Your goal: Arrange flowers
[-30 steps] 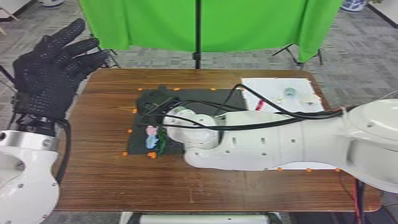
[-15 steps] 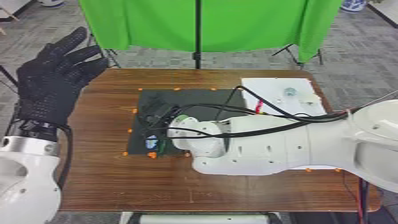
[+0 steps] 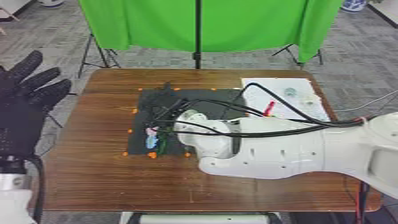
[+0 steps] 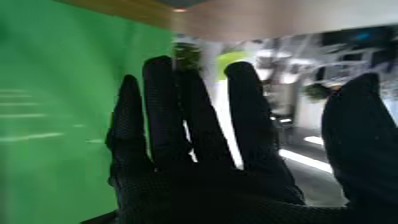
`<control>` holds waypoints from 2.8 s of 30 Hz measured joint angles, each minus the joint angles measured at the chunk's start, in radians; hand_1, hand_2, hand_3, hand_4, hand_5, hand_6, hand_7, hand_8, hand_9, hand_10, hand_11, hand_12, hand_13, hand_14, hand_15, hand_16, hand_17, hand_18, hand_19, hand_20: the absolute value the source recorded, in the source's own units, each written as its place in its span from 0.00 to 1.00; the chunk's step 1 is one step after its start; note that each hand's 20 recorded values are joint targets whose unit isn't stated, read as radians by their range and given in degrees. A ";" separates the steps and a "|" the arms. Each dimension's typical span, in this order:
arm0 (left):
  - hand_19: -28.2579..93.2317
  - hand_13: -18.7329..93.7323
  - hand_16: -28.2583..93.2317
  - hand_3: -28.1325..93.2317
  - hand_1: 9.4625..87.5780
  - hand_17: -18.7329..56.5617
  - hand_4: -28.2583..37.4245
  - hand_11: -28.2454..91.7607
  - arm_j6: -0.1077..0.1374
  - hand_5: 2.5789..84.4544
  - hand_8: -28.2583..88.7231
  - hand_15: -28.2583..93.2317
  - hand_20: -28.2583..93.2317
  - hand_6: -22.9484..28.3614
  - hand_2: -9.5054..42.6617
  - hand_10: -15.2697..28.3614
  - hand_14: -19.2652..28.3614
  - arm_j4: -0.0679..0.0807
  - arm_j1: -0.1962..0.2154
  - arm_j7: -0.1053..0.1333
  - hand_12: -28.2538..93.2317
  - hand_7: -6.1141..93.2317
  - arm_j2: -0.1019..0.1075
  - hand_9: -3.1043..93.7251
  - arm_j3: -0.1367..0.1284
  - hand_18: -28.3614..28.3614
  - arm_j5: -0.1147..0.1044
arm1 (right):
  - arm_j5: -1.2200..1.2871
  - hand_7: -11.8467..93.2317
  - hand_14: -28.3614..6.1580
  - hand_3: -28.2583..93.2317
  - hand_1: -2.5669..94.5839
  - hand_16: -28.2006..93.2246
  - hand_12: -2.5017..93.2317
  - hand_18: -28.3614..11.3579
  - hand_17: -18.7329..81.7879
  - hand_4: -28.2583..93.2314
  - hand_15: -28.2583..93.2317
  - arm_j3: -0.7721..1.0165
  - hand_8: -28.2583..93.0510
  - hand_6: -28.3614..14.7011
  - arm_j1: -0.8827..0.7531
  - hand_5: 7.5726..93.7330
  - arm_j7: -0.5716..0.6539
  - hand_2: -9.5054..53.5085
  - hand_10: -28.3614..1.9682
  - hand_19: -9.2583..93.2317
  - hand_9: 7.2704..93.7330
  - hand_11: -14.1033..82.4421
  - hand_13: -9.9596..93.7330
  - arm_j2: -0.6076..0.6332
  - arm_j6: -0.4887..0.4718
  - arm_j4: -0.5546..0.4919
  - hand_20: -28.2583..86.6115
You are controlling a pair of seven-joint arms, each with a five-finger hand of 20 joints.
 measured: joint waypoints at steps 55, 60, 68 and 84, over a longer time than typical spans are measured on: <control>0.82 0.39 0.13 0.87 0.15 0.20 0.00 0.47 0.014 0.39 0.17 0.71 0.37 0.63 0.37 0.81 1.00 0.025 0.043 -0.025 0.32 0.19 -0.012 0.34 0.063 0.93 -0.016 | 0.007 0.26 0.32 0.90 0.34 0.29 0.16 0.13 0.44 0.01 0.77 0.779 0.13 0.58 -0.733 0.45 0.453 0.08 0.24 1.00 0.47 0.31 0.60 0.693 -0.006 -0.057 0.35; 0.82 0.39 0.13 0.87 0.15 0.20 0.00 0.47 0.010 0.39 0.17 0.71 0.37 0.63 0.36 0.81 1.00 0.030 0.033 -0.024 0.32 0.19 -0.008 0.34 0.075 0.93 -0.017 | 0.011 0.27 0.35 0.90 0.35 0.29 0.16 0.13 0.44 0.01 0.77 0.738 0.12 0.62 -0.690 0.46 0.437 0.07 0.28 1.00 0.49 0.32 0.62 0.692 -0.007 -0.033 0.34; 0.81 0.39 0.13 0.87 0.15 0.20 0.00 0.47 0.008 0.39 0.17 0.71 0.37 0.63 0.37 0.81 1.00 0.031 0.026 -0.026 0.32 0.19 -0.008 0.34 0.077 0.93 -0.017 | -0.014 0.29 0.49 0.89 0.44 0.32 0.17 0.16 0.47 0.00 0.73 0.634 0.11 0.70 -0.618 0.63 0.426 0.01 0.51 1.00 0.68 0.35 0.70 0.687 0.009 -0.016 0.35; 0.79 0.39 0.13 0.87 0.15 0.18 0.00 0.46 0.002 0.39 0.17 0.71 0.36 0.63 0.36 0.81 1.00 0.037 0.021 -0.039 0.32 0.19 -0.008 0.34 0.075 0.96 -0.017 | -0.081 0.38 0.74 0.82 0.62 0.46 0.37 0.22 0.55 0.00 0.66 0.574 0.24 0.72 -0.597 0.85 0.417 0.00 0.72 1.00 0.98 0.24 0.85 0.660 0.092 0.020 0.48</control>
